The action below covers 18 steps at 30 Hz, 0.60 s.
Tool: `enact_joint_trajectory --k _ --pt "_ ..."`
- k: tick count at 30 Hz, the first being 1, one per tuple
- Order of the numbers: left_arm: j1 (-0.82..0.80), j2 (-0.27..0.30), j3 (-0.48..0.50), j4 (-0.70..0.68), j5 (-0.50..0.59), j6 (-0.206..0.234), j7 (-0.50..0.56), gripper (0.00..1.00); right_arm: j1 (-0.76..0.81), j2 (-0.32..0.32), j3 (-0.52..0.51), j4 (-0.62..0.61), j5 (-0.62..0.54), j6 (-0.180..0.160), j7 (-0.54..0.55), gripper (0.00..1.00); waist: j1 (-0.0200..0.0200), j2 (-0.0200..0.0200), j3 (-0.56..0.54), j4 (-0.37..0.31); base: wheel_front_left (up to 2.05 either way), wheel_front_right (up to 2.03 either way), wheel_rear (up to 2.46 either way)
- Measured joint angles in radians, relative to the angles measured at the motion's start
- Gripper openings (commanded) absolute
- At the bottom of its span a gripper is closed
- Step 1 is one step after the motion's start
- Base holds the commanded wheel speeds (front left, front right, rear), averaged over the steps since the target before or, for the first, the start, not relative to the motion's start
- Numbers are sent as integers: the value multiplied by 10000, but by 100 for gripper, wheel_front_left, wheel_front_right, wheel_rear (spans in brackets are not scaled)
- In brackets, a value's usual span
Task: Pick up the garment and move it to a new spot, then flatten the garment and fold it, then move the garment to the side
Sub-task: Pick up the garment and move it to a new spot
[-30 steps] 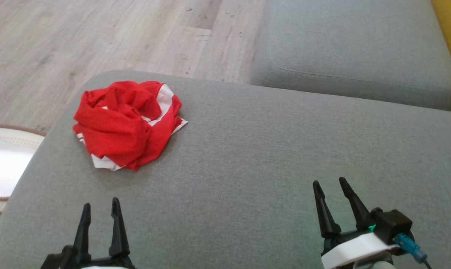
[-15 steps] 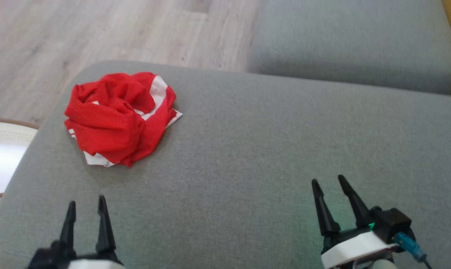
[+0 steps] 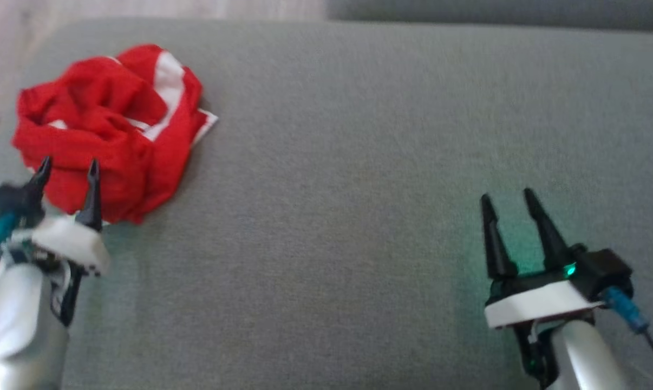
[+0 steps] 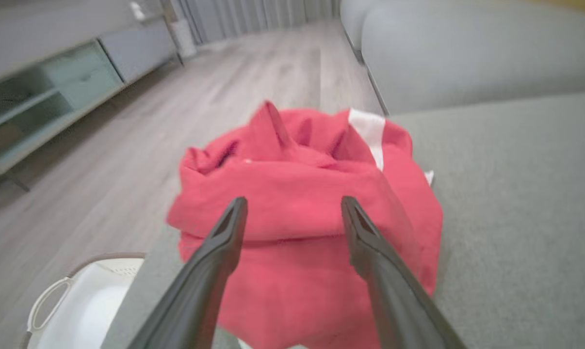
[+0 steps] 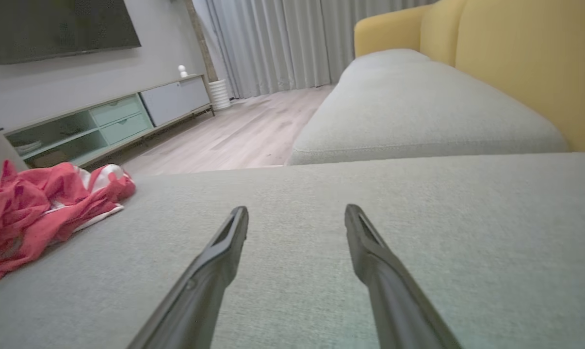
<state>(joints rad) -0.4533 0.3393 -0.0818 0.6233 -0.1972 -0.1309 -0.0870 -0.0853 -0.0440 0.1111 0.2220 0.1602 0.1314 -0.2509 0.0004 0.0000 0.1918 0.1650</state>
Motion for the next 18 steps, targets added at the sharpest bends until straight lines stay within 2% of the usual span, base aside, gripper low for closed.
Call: enact_joint_trajectory --k 3,7,14,15,16,17,18 --pt "-848 529 -857 784 -198 -15 654 100 -144 -6 -213 10 261 0 0 100 0 0 442 -183 0 0 0" --pt "-1785 1175 -1513 1703 -786 -15 1145 100 -356 -8 -232 -25 228 0 0 100 -1 0 958 -430 0 0 0" --pt "-2656 1384 -2410 2865 -1831 -15 1313 100 -501 -10 -268 -153 128 0 0 100 -2 0 1570 -702 0 0 0" --pt "-2721 1409 -2506 2980 -1912 -15 1296 86 -501 -10 -257 -142 109 0 0 100 -2 0 1605 -714 0 0 0" --pt "-2809 1421 -2621 3103 -2010 -15 1267 38 -501 -10 -247 -138 61 0 0 100 -3 0 1629 -715 0 0 0" --pt "-2863 1430 -2700 3160 -2142 -15 1139 0 -506 -10 -240 -130 58 0 0 100 -2 0 1634 -707 0 0 0" --pt "-2904 1430 -2731 3235 -2278 -15 984 0 -517 -10 -226 -100 58 0 0 100 -1 0 1614 -705 0 0 0"
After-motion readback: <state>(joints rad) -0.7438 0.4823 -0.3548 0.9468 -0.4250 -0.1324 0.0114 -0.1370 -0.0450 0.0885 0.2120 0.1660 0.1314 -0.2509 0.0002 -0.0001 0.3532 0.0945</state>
